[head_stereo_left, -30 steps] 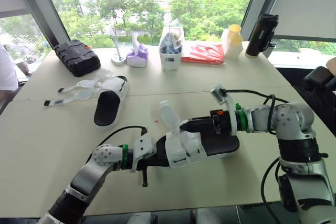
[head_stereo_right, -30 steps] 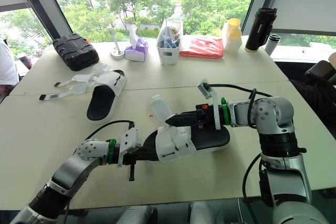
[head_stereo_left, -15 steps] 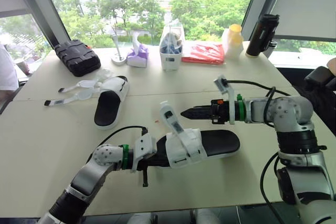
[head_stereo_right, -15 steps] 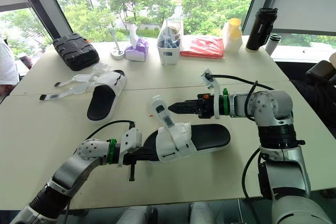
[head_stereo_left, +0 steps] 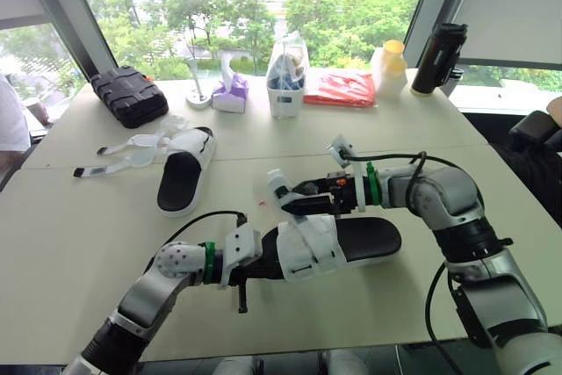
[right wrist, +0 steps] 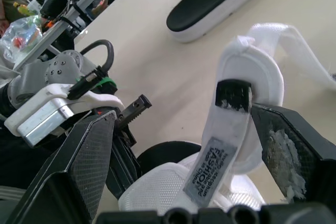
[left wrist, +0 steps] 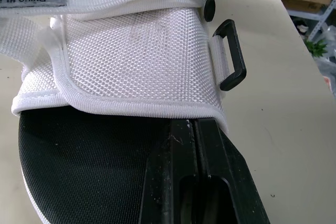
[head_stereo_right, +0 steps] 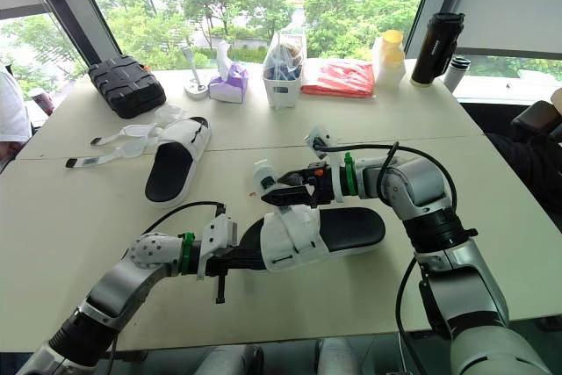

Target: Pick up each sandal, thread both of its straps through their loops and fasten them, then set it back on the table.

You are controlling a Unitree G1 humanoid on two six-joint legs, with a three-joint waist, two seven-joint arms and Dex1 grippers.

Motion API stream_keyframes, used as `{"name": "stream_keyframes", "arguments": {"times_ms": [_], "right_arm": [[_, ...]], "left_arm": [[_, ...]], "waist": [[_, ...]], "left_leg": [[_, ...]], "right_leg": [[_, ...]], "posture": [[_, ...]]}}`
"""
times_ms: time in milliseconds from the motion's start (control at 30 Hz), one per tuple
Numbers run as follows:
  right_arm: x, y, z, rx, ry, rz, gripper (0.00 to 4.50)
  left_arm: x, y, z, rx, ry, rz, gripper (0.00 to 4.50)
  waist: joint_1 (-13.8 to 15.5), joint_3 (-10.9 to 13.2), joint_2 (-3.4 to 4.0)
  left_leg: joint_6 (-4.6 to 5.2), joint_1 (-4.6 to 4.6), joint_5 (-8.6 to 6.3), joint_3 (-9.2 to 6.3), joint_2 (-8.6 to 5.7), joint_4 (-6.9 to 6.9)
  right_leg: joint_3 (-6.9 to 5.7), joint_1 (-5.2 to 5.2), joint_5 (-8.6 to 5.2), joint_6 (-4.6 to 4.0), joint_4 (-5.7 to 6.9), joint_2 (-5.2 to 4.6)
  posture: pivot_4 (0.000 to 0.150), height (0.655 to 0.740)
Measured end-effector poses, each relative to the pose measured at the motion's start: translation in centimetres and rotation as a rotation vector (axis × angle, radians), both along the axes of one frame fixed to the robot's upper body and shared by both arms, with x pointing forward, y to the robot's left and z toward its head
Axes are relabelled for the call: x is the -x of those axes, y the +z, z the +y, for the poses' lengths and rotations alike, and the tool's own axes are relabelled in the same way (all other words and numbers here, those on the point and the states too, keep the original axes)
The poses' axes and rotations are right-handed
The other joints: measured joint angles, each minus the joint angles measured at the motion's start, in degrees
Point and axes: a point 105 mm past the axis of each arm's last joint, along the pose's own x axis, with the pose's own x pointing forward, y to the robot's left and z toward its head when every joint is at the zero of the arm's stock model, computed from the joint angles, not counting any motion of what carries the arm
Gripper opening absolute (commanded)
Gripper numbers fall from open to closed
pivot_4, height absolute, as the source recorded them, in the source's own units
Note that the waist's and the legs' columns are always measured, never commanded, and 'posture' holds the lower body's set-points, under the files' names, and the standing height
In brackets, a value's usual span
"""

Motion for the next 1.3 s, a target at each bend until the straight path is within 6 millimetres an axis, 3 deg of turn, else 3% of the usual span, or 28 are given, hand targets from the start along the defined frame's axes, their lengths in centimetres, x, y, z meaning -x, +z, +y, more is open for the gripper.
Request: {"name": "stream_keyframes", "arguments": {"times_ms": [567, 967, 1067, 1300], "right_arm": [[-1.5, -1.1, 0.6, 0.051, 0.026, -0.023, 4.39], [-0.5, -2.0, 1.3, 0.074, 0.107, 0.026, 4.39], [-0.4, -2.3, 1.6, 0.079, 0.114, 0.036, 3.59], [-0.8, -2.5, 2.1, 0.083, 0.107, 0.045, 0.05]], "left_arm": [[0.2, 0.1, -0.2, 0.009, 0.013, -0.006, 0.0], [0.2, 0.0, -0.2, 0.012, 0.017, -0.005, 0.0], [0.2, 0.0, -0.2, 0.012, 0.018, -0.005, 0.0], [0.2, 0.0, -0.2, 0.012, 0.019, -0.005, 0.0]], "waist": [[0.1, 0.0, 0.01], [0.1, 0.0, 0.01], [0.1, 0.0, 0.02], [0.1, 0.0, 0.02]], "left_leg": [[0.0, -0.01, 0.0, 0.0, -0.01, -0.01], [-0.01, -0.01, 0.0, -0.02, -0.02, -0.01], [-0.01, 0.0, 0.0, -0.02, -0.02, -0.01], [-0.01, -0.01, 0.0, -0.02, -0.03, -0.01]], "right_leg": [[0.0, -0.01, 0.0, -0.01, 0.0, 0.0], [0.01, -0.01, 0.0, -0.01, 0.0, -0.01], [0.0, -0.01, 0.0, -0.01, 0.01, -0.01], [0.0, -0.02, 0.01, -0.01, 0.0, -0.02]], "posture": [[0.15, 0.74], [0.15, 0.74], [0.15, 0.74], [0.15, 0.74]]}}
